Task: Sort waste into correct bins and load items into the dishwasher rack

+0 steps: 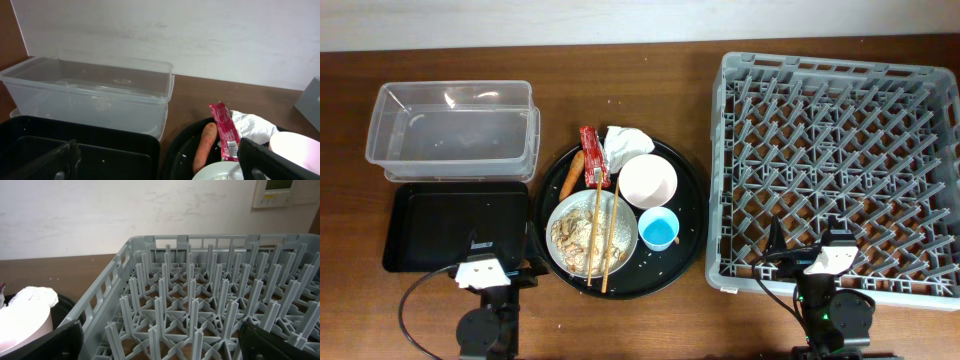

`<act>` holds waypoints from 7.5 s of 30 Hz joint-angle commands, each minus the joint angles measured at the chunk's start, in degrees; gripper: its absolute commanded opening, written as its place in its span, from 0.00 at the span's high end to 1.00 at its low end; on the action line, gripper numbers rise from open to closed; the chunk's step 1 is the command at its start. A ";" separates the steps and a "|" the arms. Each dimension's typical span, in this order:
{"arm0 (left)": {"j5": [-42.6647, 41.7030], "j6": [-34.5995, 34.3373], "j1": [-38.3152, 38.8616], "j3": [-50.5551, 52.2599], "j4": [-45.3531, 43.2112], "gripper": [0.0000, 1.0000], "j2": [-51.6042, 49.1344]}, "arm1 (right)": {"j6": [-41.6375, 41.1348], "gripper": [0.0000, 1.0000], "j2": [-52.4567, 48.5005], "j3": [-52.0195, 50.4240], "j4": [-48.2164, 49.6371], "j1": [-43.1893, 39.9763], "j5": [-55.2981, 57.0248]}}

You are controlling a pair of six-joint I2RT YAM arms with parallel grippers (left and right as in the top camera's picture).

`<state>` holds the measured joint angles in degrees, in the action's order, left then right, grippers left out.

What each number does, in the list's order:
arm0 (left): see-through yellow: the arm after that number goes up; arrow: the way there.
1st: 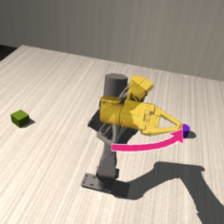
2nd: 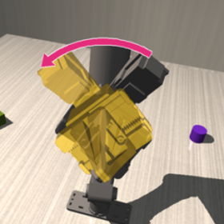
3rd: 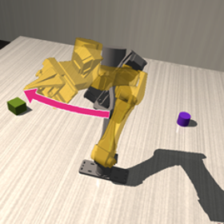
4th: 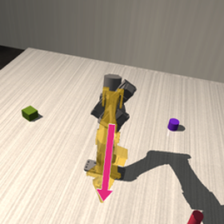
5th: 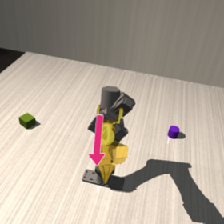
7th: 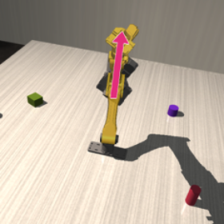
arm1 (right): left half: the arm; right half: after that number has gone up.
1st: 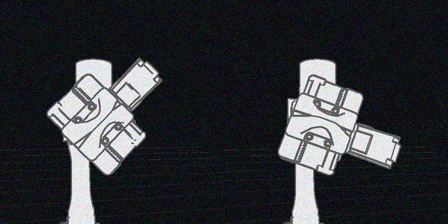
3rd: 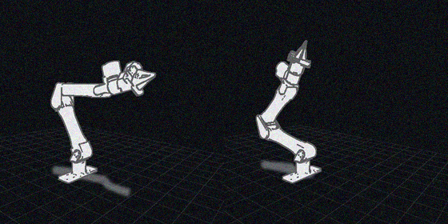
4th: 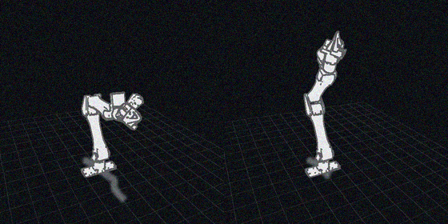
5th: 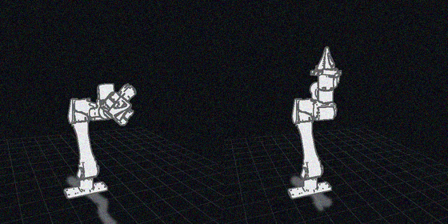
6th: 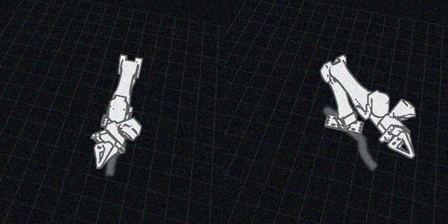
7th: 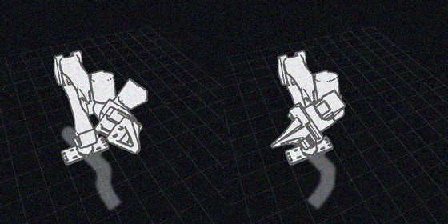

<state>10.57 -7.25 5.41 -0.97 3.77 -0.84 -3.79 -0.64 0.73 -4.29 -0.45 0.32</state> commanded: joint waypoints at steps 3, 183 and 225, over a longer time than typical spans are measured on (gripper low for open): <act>0.20 0.70 -0.28 0.48 -0.17 0.00 0.48 | 0.39 0.02 0.28 -0.42 -0.17 -0.33 -0.07; -25.79 9.49 -10.05 -105.24 76.89 0.01 -78.01 | -20.70 0.54 -115.36 87.56 -48.78 26.93 -11.72; -25.79 9.49 -10.05 -105.24 76.89 0.01 -78.01 | -12.50 0.96 -109.15 88.21 -54.18 8.11 65.64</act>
<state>-14.61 1.13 -4.71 -105.95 80.79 -78.98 -16.19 -108.81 88.68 -58.46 5.74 65.25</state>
